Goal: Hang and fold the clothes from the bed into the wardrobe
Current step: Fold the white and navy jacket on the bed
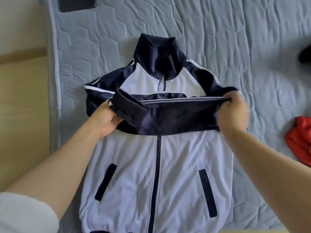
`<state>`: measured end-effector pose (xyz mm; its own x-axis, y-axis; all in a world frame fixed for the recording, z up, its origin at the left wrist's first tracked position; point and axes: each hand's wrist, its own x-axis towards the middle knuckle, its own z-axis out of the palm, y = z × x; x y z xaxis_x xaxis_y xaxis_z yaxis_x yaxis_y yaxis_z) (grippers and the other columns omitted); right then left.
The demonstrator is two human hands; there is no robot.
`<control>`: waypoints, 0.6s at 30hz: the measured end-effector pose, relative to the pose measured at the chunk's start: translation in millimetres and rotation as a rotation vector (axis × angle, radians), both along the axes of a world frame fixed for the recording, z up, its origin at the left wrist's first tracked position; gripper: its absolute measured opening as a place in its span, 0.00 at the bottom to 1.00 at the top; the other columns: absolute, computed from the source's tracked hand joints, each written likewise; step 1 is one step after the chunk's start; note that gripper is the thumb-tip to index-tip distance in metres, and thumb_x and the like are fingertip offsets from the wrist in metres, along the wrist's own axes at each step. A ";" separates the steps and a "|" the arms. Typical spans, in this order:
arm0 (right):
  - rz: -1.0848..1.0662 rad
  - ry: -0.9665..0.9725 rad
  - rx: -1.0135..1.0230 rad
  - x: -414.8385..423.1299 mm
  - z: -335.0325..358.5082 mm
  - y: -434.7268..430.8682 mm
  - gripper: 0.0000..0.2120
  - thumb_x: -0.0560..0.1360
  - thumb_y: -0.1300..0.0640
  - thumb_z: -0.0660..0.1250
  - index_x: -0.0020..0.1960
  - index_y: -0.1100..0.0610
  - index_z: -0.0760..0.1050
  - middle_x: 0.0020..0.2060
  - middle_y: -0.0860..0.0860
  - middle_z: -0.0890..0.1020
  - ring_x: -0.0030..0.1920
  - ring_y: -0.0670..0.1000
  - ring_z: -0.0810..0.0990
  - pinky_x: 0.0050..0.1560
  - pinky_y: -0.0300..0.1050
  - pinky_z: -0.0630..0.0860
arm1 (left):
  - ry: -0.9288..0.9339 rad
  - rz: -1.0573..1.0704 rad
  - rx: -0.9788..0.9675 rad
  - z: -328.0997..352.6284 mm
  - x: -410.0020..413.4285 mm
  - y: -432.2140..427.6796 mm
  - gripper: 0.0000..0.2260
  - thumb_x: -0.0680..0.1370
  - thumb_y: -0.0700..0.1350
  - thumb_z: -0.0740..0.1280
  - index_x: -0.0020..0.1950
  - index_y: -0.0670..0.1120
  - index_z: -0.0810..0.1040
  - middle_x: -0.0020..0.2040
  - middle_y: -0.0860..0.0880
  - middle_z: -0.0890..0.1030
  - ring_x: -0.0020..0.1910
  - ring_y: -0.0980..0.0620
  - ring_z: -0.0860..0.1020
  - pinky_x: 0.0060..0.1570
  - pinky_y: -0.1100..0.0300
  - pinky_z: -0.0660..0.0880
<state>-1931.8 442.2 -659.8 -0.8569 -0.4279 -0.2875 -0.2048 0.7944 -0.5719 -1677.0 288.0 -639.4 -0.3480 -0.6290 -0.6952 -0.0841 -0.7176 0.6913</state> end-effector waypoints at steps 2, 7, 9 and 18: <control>-0.119 0.011 -0.175 -7.4 7.9 -12.1 0.22 0.73 0.64 0.53 0.65 0.52 0.68 0.61 0.53 0.75 0.64 0.56 0.67 0.53 0.43 0.62 | -0.162 0.014 -0.032 -2.8 5.4 -5.6 0.17 0.77 0.27 0.53 0.43 0.46 0.73 0.33 0.54 0.81 0.43 0.53 0.76 0.43 0.61 0.76; 0.213 -0.050 -0.067 13.2 1.1 -12.9 0.28 0.72 0.63 0.60 0.72 0.52 0.61 0.71 0.51 0.65 0.68 0.57 0.64 0.66 0.48 0.61 | -0.247 0.234 0.183 -12.9 -4.2 -3.0 0.14 0.79 0.54 0.60 0.64 0.56 0.71 0.63 0.54 0.72 0.63 0.48 0.71 0.62 0.45 0.66; 0.272 -0.080 0.105 22.3 -10.2 -1.0 0.24 0.73 0.62 0.60 0.69 0.54 0.65 0.69 0.52 0.66 0.66 0.58 0.64 0.65 0.52 0.61 | -0.357 0.116 0.128 -17.9 -17.4 4.6 0.22 0.76 0.61 0.61 0.69 0.58 0.65 0.64 0.56 0.68 0.65 0.49 0.68 0.58 0.47 0.66; 0.451 0.152 0.522 8.4 -28.8 34.4 0.19 0.71 0.69 0.56 0.58 0.56 0.72 0.52 0.58 0.75 0.54 0.60 0.70 0.56 0.50 0.60 | -1.363 -0.574 -0.607 -57.2 -64.0 29.4 0.41 0.68 0.59 0.72 0.73 0.47 0.56 0.75 0.46 0.55 0.68 0.43 0.62 0.61 0.49 0.62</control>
